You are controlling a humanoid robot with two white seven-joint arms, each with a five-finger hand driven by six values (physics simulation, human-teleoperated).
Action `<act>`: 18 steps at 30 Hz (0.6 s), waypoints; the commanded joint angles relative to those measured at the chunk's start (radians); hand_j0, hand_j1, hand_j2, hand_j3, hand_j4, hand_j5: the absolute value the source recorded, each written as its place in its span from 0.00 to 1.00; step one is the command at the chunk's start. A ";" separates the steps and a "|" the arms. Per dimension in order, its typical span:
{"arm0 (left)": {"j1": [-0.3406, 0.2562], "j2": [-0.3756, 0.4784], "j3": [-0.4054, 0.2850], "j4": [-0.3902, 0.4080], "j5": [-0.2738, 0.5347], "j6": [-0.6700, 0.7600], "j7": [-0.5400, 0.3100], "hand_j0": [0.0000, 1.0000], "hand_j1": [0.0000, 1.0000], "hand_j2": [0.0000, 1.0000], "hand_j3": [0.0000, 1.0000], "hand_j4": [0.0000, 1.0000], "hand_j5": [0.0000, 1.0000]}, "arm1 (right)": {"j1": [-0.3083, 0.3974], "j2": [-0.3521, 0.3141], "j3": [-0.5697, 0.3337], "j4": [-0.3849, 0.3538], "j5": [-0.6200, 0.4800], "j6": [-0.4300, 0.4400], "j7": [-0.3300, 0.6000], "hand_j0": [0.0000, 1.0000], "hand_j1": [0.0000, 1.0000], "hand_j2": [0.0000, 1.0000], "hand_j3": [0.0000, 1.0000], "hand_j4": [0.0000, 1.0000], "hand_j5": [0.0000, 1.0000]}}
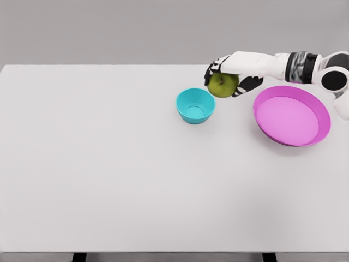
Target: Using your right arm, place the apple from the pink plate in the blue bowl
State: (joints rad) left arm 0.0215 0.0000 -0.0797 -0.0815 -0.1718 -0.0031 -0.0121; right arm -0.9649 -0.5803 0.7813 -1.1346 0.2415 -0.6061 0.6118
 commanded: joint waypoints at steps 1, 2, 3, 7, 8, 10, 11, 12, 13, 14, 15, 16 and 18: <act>0.000 0.000 0.000 0.000 0.000 0.000 0.000 1.00 1.00 1.00 1.00 1.00 1.00 | -0.002 0.019 0.013 -0.001 -0.007 0.005 -0.001 0.57 0.57 0.57 0.57 0.57 0.57; 0.000 0.000 0.000 0.000 0.000 0.000 0.000 1.00 1.00 1.00 1.00 1.00 1.00 | -0.005 0.023 0.021 -0.001 -0.007 0.006 -0.001 0.57 0.57 0.57 0.57 0.57 0.57; 0.000 0.000 0.000 0.000 0.000 0.000 0.000 1.00 1.00 1.00 1.00 1.00 1.00 | -0.014 0.037 0.044 0.001 -0.005 0.008 -0.001 0.57 0.57 0.57 0.57 0.57 0.57; 0.000 0.000 0.000 0.000 0.000 0.000 0.000 1.00 1.00 1.00 1.00 1.00 1.00 | -0.025 0.056 0.061 0.004 -0.005 0.011 -0.001 0.57 0.57 0.57 0.57 0.57 0.57; 0.000 0.000 0.000 0.000 0.000 0.000 0.000 1.00 1.00 1.00 1.00 1.00 1.00 | -0.028 0.059 0.065 0.004 -0.005 0.011 -0.001 0.57 0.57 0.57 0.57 0.57 0.57; 0.000 0.000 0.000 0.000 0.000 0.000 0.000 1.00 1.00 1.00 1.00 1.00 1.00 | -0.034 0.073 0.073 0.010 -0.005 0.011 -0.001 0.57 0.57 0.57 0.57 0.57 0.57; 0.000 0.000 0.000 0.000 0.000 0.000 0.000 1.00 1.00 1.00 1.00 1.00 1.00 | -0.037 0.074 0.075 0.012 -0.004 0.012 -0.001 0.57 0.57 0.57 0.57 0.57 0.57; 0.000 0.000 0.000 0.000 0.000 0.000 0.000 1.00 1.00 1.00 1.00 1.00 1.00 | -0.037 0.074 0.078 0.010 -0.004 0.012 -0.001 0.57 0.57 0.57 0.57 0.57 0.57; 0.000 0.000 0.000 0.000 0.000 0.000 0.000 1.00 1.00 1.00 1.00 1.00 1.00 | -0.038 0.074 0.082 0.012 -0.004 0.012 -0.001 0.57 0.57 0.57 0.57 0.57 0.57; 0.000 0.000 0.000 0.000 0.000 0.000 0.000 1.00 1.00 1.00 1.00 1.00 1.00 | -0.037 0.080 0.085 0.013 -0.004 0.012 -0.001 0.57 0.57 0.57 0.57 0.57 0.57; 0.000 0.000 0.000 0.000 0.000 0.000 0.000 1.00 1.00 1.00 1.00 1.00 1.00 | -0.038 0.083 0.091 0.015 -0.004 0.012 -0.001 0.57 0.57 0.57 0.57 0.57 0.57; 0.000 0.000 0.000 0.000 0.000 0.000 0.000 1.00 1.00 1.00 1.00 1.00 1.00 | -0.038 0.083 0.096 0.016 -0.004 0.014 -0.001 0.57 0.57 0.57 0.57 0.57 0.57; 0.000 0.000 0.000 0.000 0.000 0.000 0.000 1.00 1.00 1.00 1.00 1.00 1.00 | -0.038 0.083 0.101 0.024 -0.004 0.014 -0.001 0.57 0.57 0.57 0.57 0.57 0.57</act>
State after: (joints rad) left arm 0.0215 0.0000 -0.0797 -0.0818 -0.1718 -0.0031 -0.0121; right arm -1.0032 -0.4993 0.8771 -1.1155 0.2436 -0.5955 0.6115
